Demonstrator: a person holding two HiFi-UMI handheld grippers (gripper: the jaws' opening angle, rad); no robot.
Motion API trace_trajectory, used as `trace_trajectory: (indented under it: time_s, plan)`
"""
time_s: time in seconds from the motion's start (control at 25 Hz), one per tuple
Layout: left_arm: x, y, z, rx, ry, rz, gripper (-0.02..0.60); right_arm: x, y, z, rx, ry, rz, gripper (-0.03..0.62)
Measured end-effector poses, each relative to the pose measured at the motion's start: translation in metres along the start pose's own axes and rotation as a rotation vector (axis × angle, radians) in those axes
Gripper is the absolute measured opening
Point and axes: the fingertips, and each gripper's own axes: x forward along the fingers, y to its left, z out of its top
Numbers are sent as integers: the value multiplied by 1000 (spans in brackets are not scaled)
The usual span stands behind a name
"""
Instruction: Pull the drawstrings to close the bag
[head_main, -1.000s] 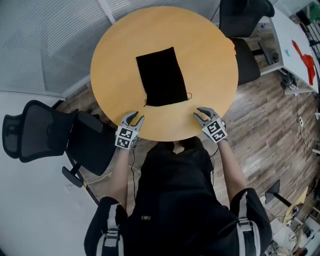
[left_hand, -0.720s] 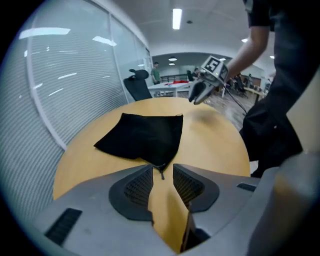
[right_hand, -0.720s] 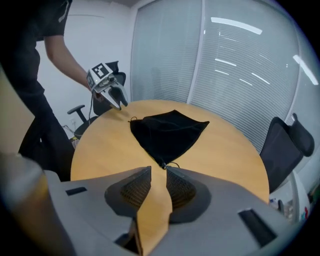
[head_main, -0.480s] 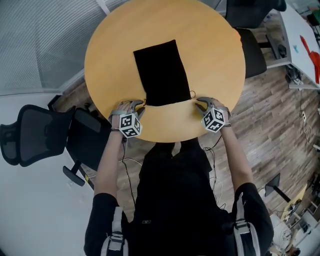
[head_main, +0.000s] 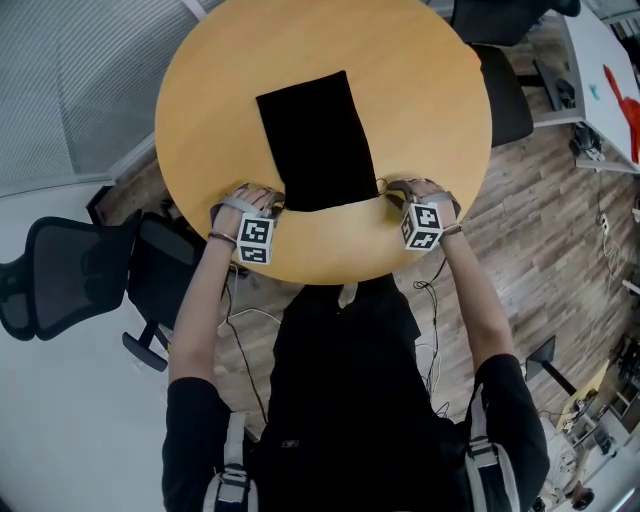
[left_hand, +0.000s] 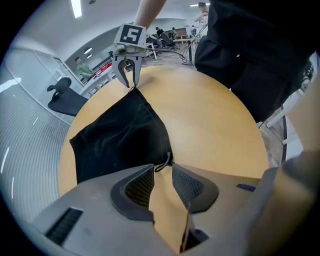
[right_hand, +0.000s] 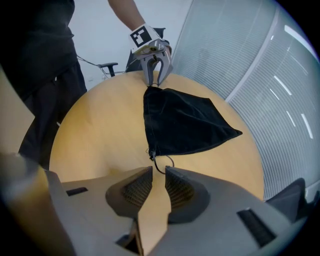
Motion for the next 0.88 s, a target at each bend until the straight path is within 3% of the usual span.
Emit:
trace_trajectory:
  time_s: [0.24, 0.36, 0.88]
  plan:
    - [6, 4, 6, 85, 1, -19, 114, 6, 0, 9, -139, 14, 19, 133]
    - [8, 2, 7, 99, -1, -31, 107, 11, 4, 16, -156, 11, 47, 126]
    - [9, -4, -2, -58, 12, -58, 25, 16, 1, 21, -29, 17, 55, 64]
